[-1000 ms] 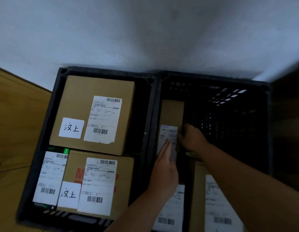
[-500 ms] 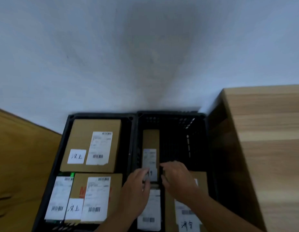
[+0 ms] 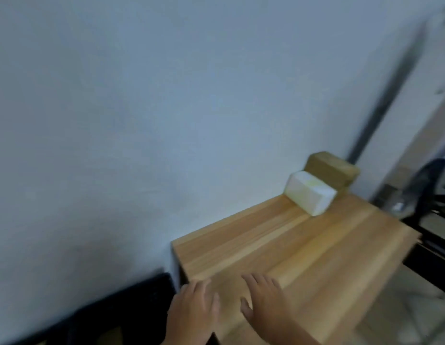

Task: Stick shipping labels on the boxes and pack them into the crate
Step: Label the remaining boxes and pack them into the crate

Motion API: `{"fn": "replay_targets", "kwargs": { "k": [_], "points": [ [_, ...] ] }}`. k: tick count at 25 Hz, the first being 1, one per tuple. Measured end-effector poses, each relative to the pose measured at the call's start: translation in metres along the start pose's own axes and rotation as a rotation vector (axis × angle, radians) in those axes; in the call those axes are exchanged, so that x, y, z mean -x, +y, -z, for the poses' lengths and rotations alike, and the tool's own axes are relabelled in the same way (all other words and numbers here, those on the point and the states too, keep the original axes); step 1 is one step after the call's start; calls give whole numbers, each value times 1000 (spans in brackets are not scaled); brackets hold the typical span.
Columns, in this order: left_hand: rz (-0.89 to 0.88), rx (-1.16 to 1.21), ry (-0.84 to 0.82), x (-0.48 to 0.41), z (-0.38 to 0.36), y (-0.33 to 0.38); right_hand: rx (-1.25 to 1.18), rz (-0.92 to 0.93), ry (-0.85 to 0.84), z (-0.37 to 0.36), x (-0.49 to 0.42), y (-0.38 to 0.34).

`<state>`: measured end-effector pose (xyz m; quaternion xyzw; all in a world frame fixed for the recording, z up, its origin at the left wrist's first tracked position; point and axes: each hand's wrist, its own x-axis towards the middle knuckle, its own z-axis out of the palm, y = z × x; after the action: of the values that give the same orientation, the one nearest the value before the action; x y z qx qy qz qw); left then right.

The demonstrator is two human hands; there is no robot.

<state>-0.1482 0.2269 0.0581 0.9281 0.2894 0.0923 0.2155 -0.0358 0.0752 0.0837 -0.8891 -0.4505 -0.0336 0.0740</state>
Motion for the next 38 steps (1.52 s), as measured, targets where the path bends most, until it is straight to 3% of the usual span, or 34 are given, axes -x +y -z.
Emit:
{"fn": "replay_targets", "kwargs": {
  "k": [7, 10, 15, 20, 27, 33, 38],
  "points": [
    [-248, 111, 19, -46, -51, 226, -46, -341, 179, 70, 57, 205],
    [-254, 131, 7, -63, -87, 312, -74, -386, 246, 88, 79, 293],
    [-205, 91, -6, -105, -126, 406, -115, -459, 211, 111, 86, 421],
    [-163, 17, 83, -196, -161, 439, -174, -434, 172, 101, 13, 504],
    [27, 67, 59, -328, -216, 464, -234, -396, 53, 73, -109, 588],
    [242, 137, 49, -411, -249, 474, -490, -416, -23, 34, -235, 632],
    [439, 166, 16, -474, -280, 475, -377, -199, -79, -19, -309, 658]
  ]
}}
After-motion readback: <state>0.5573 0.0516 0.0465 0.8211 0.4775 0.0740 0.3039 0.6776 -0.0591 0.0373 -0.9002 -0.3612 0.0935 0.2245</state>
